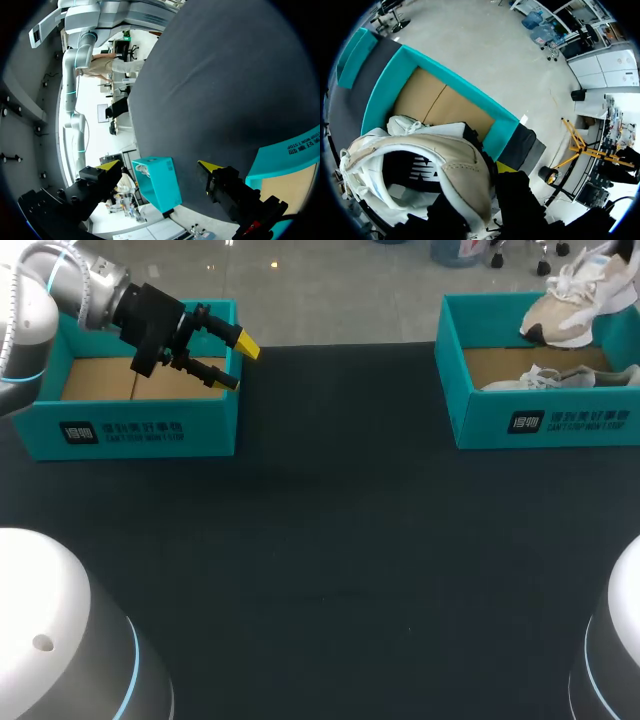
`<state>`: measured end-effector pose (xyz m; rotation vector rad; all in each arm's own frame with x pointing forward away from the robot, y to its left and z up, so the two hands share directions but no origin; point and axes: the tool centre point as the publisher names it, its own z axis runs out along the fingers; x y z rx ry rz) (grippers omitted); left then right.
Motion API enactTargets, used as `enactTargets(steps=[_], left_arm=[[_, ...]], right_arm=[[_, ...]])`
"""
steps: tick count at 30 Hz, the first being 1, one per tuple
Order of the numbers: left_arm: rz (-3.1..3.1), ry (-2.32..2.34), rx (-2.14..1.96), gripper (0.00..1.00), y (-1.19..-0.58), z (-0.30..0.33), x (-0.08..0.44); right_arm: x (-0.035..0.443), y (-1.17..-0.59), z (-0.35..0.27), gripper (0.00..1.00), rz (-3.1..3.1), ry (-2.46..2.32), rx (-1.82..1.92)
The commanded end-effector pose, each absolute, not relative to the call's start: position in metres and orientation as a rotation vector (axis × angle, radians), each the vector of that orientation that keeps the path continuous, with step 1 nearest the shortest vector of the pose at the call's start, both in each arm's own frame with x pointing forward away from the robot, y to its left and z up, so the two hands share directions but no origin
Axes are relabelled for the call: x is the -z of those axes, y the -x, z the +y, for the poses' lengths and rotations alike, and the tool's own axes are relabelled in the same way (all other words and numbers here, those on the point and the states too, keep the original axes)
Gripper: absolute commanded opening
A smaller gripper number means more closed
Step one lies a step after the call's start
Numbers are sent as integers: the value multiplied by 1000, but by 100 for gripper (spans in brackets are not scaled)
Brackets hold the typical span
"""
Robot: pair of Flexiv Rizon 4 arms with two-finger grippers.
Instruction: Take the shoe out of the shoebox, open the shoe tongue, remove and reinsert the insole, then place the shoe into the shoebox
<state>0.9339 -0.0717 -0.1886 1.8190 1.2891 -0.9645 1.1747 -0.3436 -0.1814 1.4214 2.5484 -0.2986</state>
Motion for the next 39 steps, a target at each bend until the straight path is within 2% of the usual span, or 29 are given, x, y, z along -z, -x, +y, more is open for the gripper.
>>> enactTargets(steps=[1,7,35,39], left_arm=[[1290,-1822,963,100,-934,-72,188],[1290,-1822,963,100,-934,-72,188],[1290,-1822,963,100,-934,-72,188],[1290,-1822,963,100,-934,-72,188]], right_arm=[[180,-1175,-346,0,1948,-2083,388],[175,-1168,-359,0,1719,-2223,405],[181,-1163,-358,0,1725,-2252,395],[199,-1160,-358,0,1705,-2250,372]])
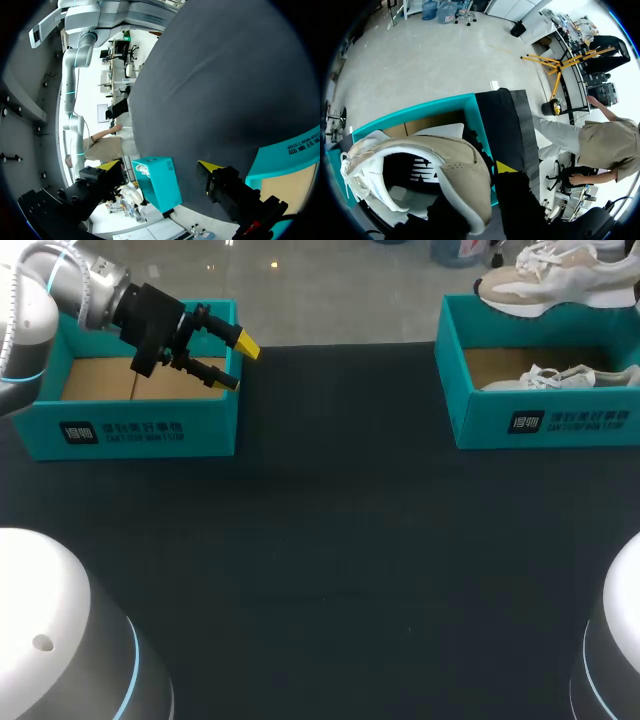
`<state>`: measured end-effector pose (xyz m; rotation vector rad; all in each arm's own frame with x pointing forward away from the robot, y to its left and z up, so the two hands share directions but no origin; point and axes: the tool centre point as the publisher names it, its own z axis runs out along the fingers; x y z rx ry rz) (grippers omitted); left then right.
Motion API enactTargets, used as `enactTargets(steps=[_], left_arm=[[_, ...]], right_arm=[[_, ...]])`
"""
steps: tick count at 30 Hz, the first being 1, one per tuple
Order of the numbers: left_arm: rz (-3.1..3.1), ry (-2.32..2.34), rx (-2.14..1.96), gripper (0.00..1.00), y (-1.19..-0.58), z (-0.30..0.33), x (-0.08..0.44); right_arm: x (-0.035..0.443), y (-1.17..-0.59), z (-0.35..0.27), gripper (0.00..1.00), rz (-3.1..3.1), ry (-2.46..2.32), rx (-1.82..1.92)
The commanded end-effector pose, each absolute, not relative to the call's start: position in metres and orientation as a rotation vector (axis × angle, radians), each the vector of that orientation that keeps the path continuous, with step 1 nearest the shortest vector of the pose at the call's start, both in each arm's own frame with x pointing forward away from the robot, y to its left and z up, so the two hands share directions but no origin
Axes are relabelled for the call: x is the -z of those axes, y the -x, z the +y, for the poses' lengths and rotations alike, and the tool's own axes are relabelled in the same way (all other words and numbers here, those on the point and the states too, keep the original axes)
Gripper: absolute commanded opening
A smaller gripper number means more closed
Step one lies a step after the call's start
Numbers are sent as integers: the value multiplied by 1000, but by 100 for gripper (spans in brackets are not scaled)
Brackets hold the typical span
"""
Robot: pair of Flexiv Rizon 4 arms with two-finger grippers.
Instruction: Take the shoe out of the shoebox, open the shoe tongue, remove and reinsert the insole, then place the shoe into the shoebox
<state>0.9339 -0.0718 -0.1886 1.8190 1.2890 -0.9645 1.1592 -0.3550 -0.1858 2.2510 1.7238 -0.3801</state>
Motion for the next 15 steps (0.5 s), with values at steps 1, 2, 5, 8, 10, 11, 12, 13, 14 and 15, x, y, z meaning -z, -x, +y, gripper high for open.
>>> enactTargets(steps=[1,2,5,8,10,11,12,13,14,15], left_arm=[[1290,-1822,963,100,-934,-72,188],[1290,-1822,963,100,-934,-72,188],[1290,-1822,963,100,-934,-72,188],[1290,-1822,963,100,-934,-72,188],[1290,-1822,963,100,-934,-72,188],[1290,-1822,963,100,-934,-72,188],[1290,-1822,963,100,-934,-72,188],[1290,-1822,963,100,-934,-72,188],[1290,-1822,963,100,-934,-72,188],[1290,-1822,963,100,-934,-72,188]], right_arm=[[204,-1159,-359,0,1697,-2247,375],[206,-1157,-359,0,1697,-2261,356],[216,-1155,-359,0,1668,-2272,351],[226,-1154,-362,0,1648,-2296,338],[235,-1152,-363,0,1629,-2286,326],[239,-1152,-364,0,1624,-2293,321],[243,-1152,-365,0,1619,-2305,316],[246,-1152,-365,0,1617,-2305,318],[248,-1151,-363,0,1612,-2289,315],[251,-1151,-362,0,1606,-2283,313]])
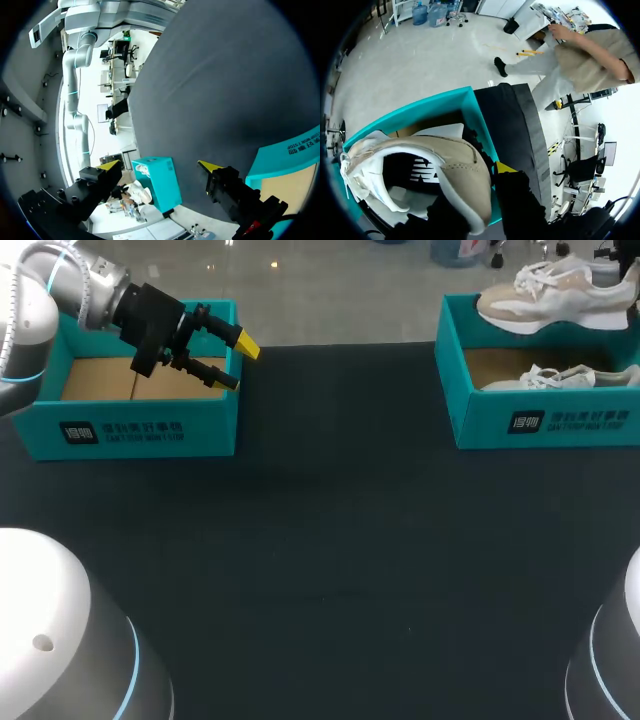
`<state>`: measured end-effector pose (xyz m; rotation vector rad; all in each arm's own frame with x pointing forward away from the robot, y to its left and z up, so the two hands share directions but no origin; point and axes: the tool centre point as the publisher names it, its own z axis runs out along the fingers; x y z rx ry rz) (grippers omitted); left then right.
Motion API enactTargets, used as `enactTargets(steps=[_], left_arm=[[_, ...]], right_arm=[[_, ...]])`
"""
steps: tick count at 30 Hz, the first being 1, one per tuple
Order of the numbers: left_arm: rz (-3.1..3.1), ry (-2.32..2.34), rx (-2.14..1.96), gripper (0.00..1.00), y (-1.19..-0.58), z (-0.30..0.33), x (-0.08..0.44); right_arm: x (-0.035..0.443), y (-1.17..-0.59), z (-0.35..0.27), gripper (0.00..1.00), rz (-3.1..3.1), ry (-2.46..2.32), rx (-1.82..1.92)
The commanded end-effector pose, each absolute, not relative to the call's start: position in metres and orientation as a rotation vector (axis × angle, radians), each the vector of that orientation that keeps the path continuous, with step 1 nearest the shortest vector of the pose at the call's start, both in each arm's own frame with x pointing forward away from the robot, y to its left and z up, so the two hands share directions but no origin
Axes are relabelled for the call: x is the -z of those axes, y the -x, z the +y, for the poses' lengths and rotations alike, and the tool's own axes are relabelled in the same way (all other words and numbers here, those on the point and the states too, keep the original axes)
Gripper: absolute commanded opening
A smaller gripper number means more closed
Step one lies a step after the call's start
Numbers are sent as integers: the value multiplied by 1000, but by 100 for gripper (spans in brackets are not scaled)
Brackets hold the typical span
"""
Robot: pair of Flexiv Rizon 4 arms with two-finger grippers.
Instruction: Take the shoe out of the shoebox, open the shoe tongue, remove and reinsert the insole, then place the shoe into the shoebox
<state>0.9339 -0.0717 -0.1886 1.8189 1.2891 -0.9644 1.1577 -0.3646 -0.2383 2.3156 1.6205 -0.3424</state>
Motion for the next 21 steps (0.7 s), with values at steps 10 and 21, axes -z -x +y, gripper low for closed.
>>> enactTargets(steps=[10,21], left_arm=[[1290,-1822,963,100,-934,-72,188],[1290,-1822,963,100,-934,-72,188]], right_arm=[[284,-1151,-361,0,1610,-2261,295],[321,-1168,-359,0,1616,-2262,304]])
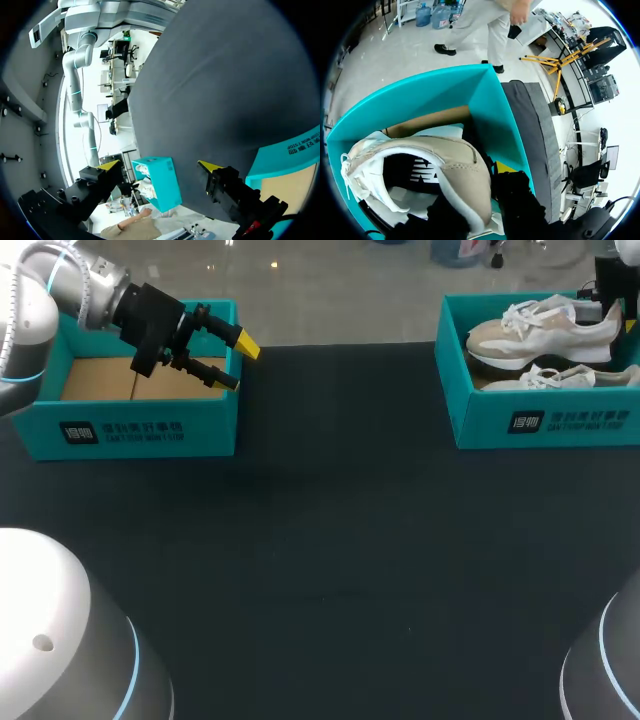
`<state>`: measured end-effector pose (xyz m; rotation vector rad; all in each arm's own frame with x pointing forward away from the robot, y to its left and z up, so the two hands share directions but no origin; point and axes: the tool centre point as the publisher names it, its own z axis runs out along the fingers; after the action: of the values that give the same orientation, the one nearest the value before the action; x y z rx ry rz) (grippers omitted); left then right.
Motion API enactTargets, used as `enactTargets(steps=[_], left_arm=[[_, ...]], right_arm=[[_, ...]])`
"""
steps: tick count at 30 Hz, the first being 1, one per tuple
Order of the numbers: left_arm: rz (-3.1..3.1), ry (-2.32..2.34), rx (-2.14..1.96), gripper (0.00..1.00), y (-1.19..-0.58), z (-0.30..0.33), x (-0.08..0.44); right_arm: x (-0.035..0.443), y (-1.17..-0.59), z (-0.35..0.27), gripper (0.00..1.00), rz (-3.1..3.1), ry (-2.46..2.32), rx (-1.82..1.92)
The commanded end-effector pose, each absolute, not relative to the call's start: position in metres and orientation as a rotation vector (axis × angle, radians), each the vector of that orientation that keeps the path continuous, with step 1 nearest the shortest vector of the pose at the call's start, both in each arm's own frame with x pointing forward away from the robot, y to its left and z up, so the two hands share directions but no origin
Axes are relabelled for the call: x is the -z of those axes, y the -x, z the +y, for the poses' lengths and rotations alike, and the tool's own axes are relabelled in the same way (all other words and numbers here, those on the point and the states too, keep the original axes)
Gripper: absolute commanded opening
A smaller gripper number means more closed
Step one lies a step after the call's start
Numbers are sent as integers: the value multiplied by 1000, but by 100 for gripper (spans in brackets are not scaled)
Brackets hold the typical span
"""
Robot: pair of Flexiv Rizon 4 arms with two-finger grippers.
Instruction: Take the shoe out of the shoebox, open the shoe tongue, remove and reinsert the insole, then place the shoe into the shoebox
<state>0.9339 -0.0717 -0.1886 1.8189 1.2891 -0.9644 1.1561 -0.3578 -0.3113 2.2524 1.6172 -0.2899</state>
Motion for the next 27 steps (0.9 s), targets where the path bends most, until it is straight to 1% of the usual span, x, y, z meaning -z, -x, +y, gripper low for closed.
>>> enactTargets(steps=[1,24,25,26,27], left_arm=[[1290,-1822,963,100,-934,-72,188],[1290,-1822,963,100,-934,-72,188],[1290,-1822,963,100,-934,-72,188],[1290,-1822,963,100,-934,-72,188],[1290,-1822,963,100,-934,-72,188]], right_arm=[[325,-1169,-359,0,1614,-2264,305],[366,-1170,-371,0,1572,-2341,373],[366,-1170,-372,15,1568,-2352,368],[364,-1169,-373,42,1566,-2357,365],[362,-1169,-374,71,1564,-2363,356]])
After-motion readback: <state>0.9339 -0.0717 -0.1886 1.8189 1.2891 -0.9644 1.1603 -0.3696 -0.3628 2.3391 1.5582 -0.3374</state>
